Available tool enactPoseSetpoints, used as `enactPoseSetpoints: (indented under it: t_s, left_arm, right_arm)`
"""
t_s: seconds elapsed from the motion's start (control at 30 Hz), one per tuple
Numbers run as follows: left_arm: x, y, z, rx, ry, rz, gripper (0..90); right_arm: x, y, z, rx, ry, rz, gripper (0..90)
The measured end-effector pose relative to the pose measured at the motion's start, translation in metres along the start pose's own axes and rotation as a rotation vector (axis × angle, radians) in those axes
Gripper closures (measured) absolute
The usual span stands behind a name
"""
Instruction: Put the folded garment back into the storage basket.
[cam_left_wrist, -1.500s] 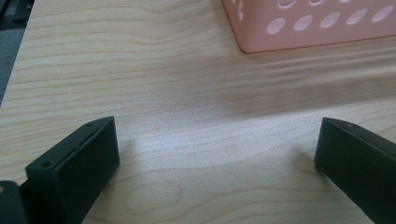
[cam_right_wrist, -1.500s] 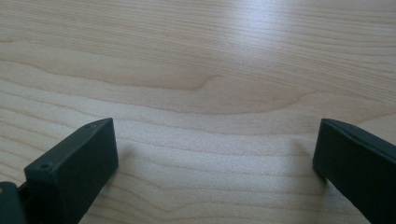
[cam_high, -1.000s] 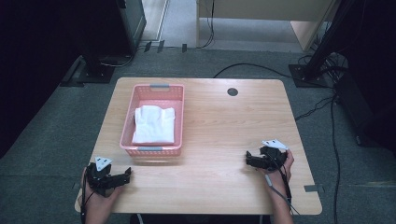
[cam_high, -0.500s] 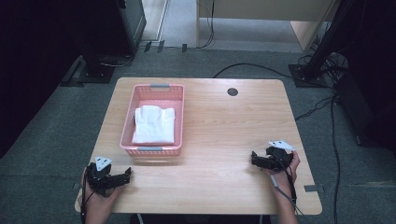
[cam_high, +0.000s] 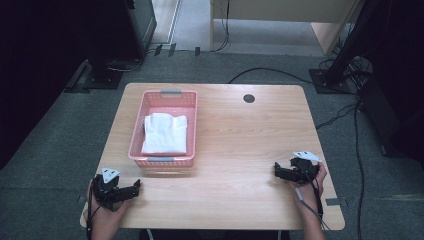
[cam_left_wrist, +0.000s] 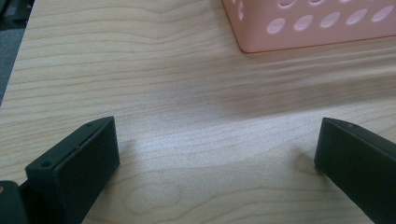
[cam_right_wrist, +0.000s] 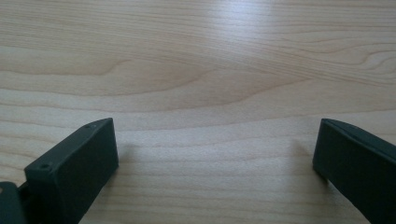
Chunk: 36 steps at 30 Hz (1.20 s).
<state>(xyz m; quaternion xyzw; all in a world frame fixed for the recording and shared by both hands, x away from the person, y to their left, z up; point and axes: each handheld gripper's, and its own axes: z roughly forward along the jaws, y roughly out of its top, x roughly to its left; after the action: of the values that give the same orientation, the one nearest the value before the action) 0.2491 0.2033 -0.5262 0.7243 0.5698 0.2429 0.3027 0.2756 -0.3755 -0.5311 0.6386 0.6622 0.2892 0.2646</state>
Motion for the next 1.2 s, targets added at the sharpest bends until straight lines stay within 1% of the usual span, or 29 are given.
enactPoseSetpoints:
  t_s: [0.17, 0.57, 0.97, 1.2]
  left_arm:
    - [0.0, 0.0, 0.0, 0.0, 0.0, 0.001, 0.0]
    - [0.0, 0.0, 0.0, -0.001, 0.0, 0.001, 0.0]
    - [0.0, 0.0, 0.0, 0.0, -0.002, 0.0, 0.0]
    - [0.0, 0.0, 0.0, 0.0, -0.004, 0.004, 0.0]
  right_arm:
    - [-0.006, -0.001, -0.001, 0.0, -0.01, 0.011, 0.0]
    - [-0.016, -0.004, -0.005, 0.0, -0.015, 0.013, 0.0]
    - [-0.027, -0.011, -0.012, 0.001, -0.019, 0.018, 0.0]
    - [-0.033, -0.016, -0.017, 0.0, -0.029, 0.028, 0.0]
